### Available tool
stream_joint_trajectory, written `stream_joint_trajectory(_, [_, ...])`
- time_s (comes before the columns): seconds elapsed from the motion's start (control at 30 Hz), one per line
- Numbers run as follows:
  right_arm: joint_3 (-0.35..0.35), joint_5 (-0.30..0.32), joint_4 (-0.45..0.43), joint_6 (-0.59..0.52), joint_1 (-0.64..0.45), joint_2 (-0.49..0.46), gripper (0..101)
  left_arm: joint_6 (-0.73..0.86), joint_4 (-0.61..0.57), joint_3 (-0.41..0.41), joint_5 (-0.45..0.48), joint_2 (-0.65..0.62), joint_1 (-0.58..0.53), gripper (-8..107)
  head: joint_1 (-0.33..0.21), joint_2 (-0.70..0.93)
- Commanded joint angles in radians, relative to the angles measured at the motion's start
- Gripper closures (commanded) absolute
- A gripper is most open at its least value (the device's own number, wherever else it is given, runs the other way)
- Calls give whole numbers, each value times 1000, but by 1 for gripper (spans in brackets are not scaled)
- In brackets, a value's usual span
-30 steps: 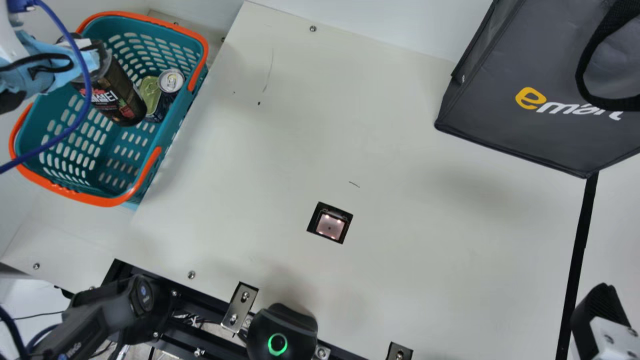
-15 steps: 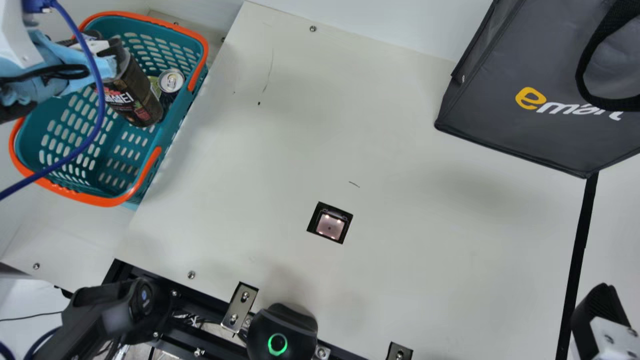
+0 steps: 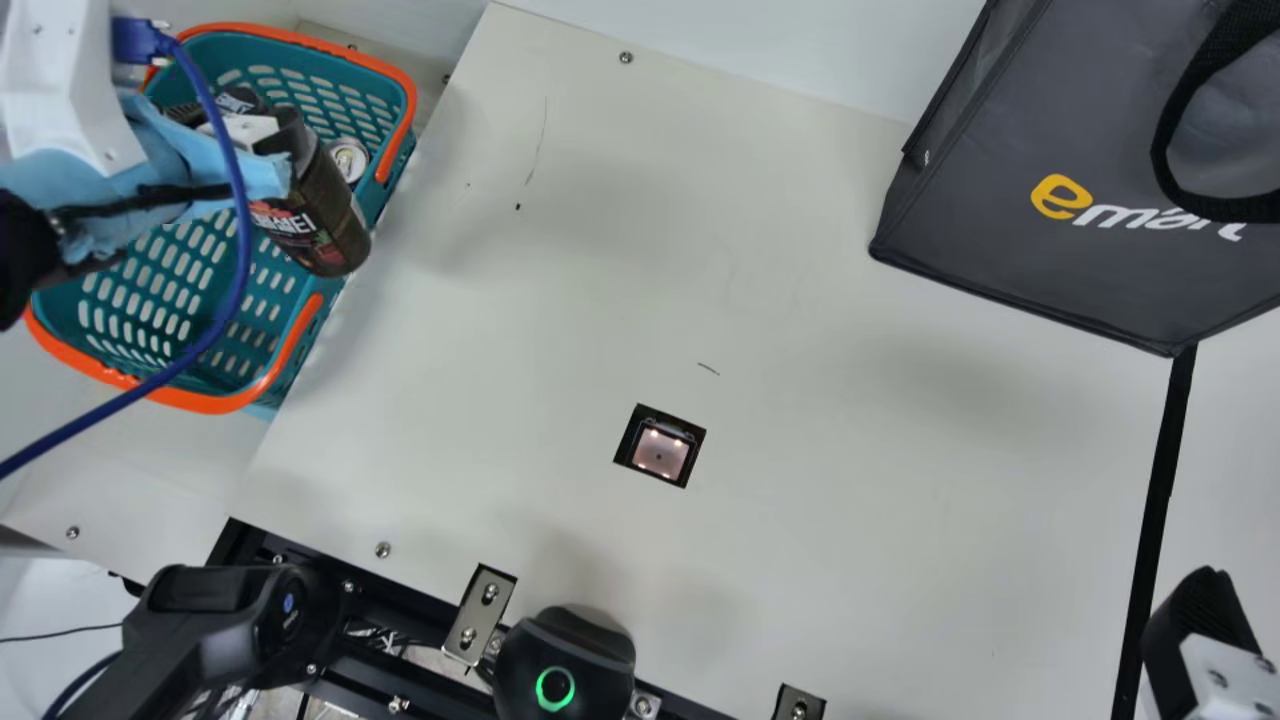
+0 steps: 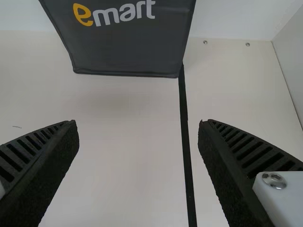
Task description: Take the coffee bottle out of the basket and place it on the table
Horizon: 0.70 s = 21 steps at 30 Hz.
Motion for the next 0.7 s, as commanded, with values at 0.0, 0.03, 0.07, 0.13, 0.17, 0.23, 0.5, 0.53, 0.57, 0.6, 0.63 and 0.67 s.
stream_joint_trajectory(0.0, [0,0,0,0,0,0,10,-28,15,7,-5,-6,-34,89,-26,2])
stream_joint_trajectory(0.03, [0,0,0,0,0,0,10,-39,22,11,-9,-10,-49,89,-26,2])
stream_joint_trajectory(0.07, [0,0,0,0,0,0,10,-48,28,16,-13,-13,-62,89,-26,2])
stream_joint_trajectory(0.13, [0,0,0,0,0,0,10,-72,44,26,-22,-21,-91,89,-26,2])
stream_joint_trajectory(0.17, [0,0,0,0,0,0,10,-83,52,31,-25,-25,-104,89,-26,2])
stream_joint_trajectory(0.23, [0,0,0,0,0,0,10,-107,70,42,-33,-32,-132,89,-26,2])
stream_joint_trajectory(0.5, [0,0,0,0,0,0,10,-174,125,97,-69,-63,-226,89,-26,2])
stream_joint_trajectory(0.53, [0,0,0,0,0,0,10,-181,131,106,-74,-67,-235,89,-26,2])
stream_joint_trajectory(0.57, [0,0,0,0,0,0,10,-188,137,115,-79,-71,-245,89,-26,2])
stream_joint_trajectory(0.6, [0,0,0,0,0,0,10,-194,144,124,-84,-75,-254,89,-26,2])
stream_joint_trajectory(0.63, [0,0,0,0,0,0,10,-201,150,133,-89,-79,-262,89,-26,2])
stream_joint_trajectory(0.67, [0,0,0,0,0,0,10,-208,155,142,-94,-83,-270,89,-26,2])
